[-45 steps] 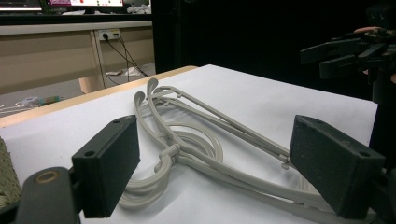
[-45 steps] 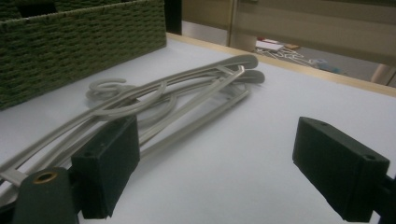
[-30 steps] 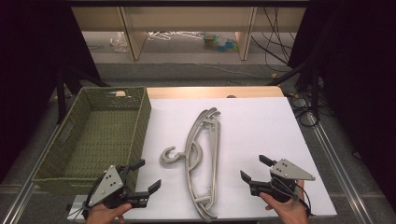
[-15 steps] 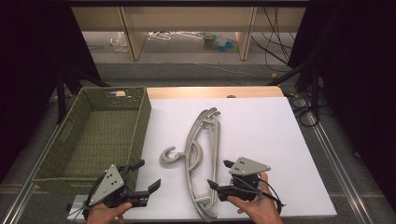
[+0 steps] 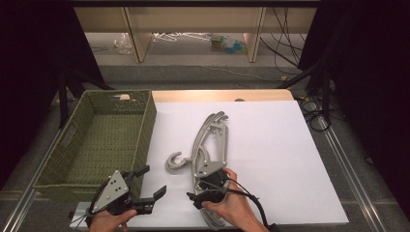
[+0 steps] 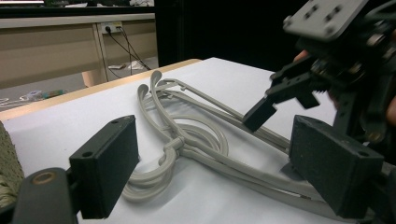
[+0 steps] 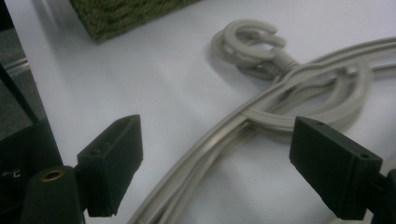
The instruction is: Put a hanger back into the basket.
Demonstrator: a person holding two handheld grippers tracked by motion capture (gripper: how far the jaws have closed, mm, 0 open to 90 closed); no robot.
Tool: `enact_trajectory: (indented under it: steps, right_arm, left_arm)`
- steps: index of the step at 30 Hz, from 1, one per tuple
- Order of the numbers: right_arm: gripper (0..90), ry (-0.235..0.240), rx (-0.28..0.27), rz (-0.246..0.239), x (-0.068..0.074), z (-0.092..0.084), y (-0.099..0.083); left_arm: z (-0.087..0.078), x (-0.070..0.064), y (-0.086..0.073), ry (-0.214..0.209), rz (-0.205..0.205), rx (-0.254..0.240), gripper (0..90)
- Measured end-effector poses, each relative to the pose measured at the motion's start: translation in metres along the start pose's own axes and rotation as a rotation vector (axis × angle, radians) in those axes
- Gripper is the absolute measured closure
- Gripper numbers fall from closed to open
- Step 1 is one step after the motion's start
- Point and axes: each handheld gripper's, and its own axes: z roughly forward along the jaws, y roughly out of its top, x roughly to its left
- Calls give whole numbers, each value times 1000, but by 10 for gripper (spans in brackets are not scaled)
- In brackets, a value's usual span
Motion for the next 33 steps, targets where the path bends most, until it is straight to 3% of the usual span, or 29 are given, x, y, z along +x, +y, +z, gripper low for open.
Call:
enact_trajectory:
  steps: [2,5,8,10,13,18,33]
  right_arm:
    - [183,-1,20,-5,0,5,1]
    - [196,4,85,43,-5,20,3]
    - [211,17,102,54,-7,25,3]
    - [228,35,121,62,-9,29,3]
    - [266,45,164,74,-11,38,3]
    - [347,73,178,67,-15,44,4]
    - [549,111,160,154,-21,39,5]
  left_arm:
    - [0,0,0,1,1,0,156]
    - [-1,1,0,5,-3,-3,157]
    - [0,1,0,1,8,-9,157]
    - [1,0,0,-5,-12,-16,157]
    - [0,-1,0,1,2,2,157]
    - [0,-1,0,1,-1,5,158]
    - [-1,1,1,3,4,12,159]
